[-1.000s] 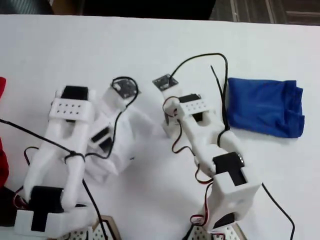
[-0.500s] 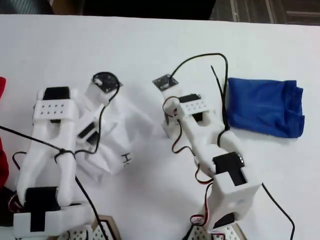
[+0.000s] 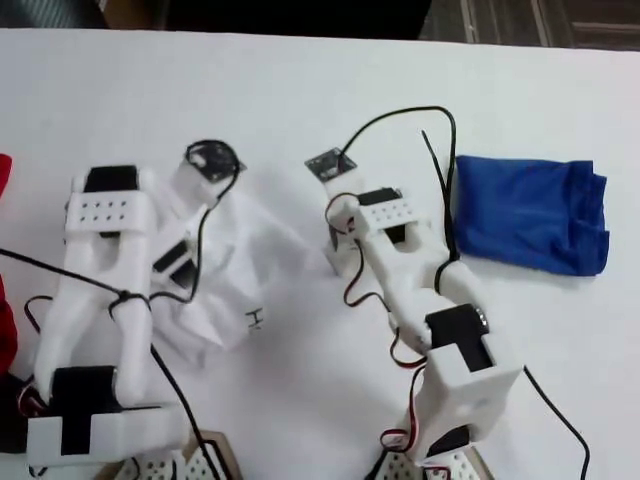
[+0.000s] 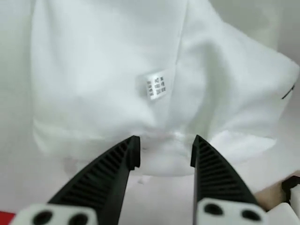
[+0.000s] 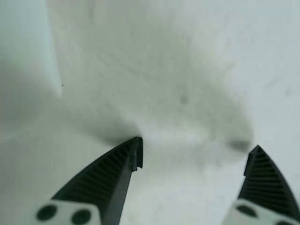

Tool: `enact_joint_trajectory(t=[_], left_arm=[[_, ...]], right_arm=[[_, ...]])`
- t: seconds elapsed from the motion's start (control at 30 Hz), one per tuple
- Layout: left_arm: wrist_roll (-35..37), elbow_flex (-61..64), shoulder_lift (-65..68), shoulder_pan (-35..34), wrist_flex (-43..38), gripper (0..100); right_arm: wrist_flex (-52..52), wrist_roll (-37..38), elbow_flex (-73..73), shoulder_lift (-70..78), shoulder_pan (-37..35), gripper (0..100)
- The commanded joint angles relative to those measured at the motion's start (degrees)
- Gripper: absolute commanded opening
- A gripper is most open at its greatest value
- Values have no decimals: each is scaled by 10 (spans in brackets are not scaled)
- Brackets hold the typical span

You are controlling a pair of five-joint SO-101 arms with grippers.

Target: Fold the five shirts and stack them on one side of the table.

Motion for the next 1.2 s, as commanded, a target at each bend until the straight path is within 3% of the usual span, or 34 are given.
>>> enact_joint_trajectory(t=[0.0, 0.2, 0.5, 0.6, 0.7, 1.0, 1.17], left_arm=[[-4, -39, -14, -6, 23, 196], [-4, -8, -4, -4, 11, 196], [-3, 76, 47, -4, -76, 194], [0, 58, 47, -5, -74, 141], [0, 20, 47, -6, -42, 15], [0, -207, 47, -5, 138, 26], [1, -204, 53, -5, 149, 38]], right_arm=[[-19, -6, 0, 0, 7, 347], [-19, -6, 0, 0, 7, 347], [-19, -6, 0, 0, 7, 347], [-19, -6, 0, 0, 7, 347], [-19, -6, 0, 0, 7, 347], [-19, -6, 0, 0, 7, 347], [-19, -6, 0, 0, 7, 347]])
